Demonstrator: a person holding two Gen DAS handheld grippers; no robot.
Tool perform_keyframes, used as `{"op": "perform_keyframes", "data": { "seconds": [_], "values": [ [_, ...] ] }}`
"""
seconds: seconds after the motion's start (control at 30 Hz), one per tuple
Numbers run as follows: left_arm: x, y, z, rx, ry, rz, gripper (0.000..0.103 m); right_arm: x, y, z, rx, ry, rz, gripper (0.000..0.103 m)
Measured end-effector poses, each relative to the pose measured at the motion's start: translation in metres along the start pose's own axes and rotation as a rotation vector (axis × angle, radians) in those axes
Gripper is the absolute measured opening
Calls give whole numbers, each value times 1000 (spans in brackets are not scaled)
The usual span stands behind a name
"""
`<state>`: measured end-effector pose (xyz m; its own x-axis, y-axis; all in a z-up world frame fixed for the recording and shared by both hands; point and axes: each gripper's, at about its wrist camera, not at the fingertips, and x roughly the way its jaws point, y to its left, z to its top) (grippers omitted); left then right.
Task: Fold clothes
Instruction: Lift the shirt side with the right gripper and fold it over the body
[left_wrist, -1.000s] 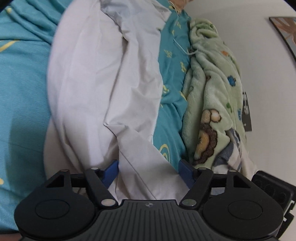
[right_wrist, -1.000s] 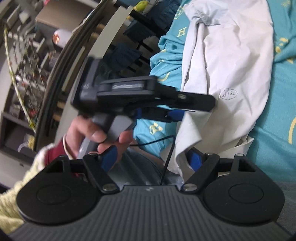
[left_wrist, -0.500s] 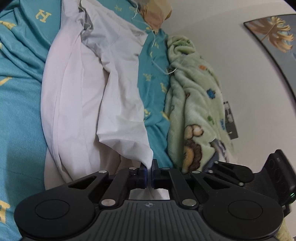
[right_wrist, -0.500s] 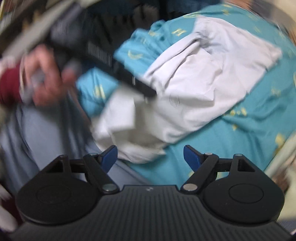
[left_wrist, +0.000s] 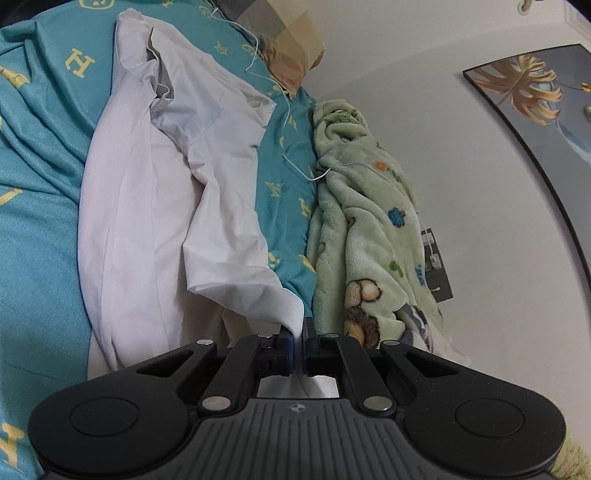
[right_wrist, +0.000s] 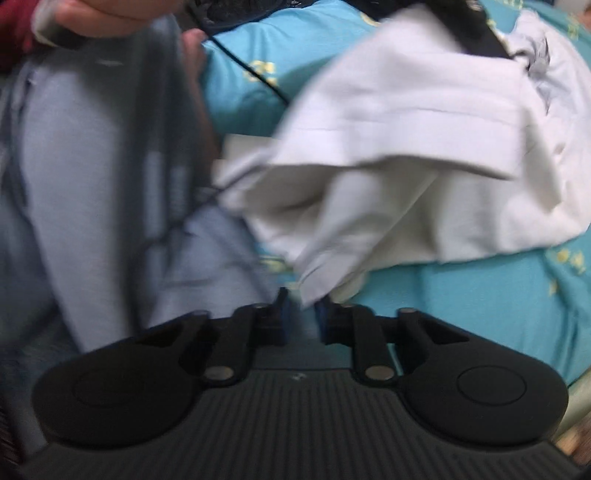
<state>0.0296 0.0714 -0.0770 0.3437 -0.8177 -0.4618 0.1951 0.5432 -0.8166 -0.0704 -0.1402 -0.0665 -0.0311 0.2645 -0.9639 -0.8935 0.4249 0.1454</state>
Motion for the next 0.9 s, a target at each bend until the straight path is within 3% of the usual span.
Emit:
{"op": "perform_keyframes", "data": {
  "seconds": [0.1,0.23,0.33,0.47,0.53,0.57,0.63,0.67,0.7,0.8,0.9],
  "values": [
    [2,-3,-2,24,11,2,4,-10,13,-5,92,-28,69,9],
    [9,-2,-9,44,47,81,6,-24,16,-18,247,-56,146,10],
    [14,0,-15,59,75,141,28,-53,2,-33,385,-156,195,12],
    [6,2,-18,39,81,184,65,-104,-36,-57,607,-378,184,14],
    [-6,6,-19,9,49,228,72,-115,-63,-65,738,-448,114,19],
    [-12,8,-19,-6,31,253,75,-114,-76,-70,809,-467,81,29],
    [-22,14,-19,-27,0,321,78,-103,-102,-77,940,-480,60,52],
    [-25,17,-19,-37,-9,376,79,-92,-111,-78,1006,-469,75,73],
    [-26,20,-19,-52,-8,430,80,-79,-118,-79,1066,-454,113,85],
    [-19,37,-19,-109,41,544,80,-41,-130,-82,1193,-408,230,83],
    [-4,48,-21,-119,126,621,80,-10,-120,-75,1237,-378,252,83]
  ]
}}
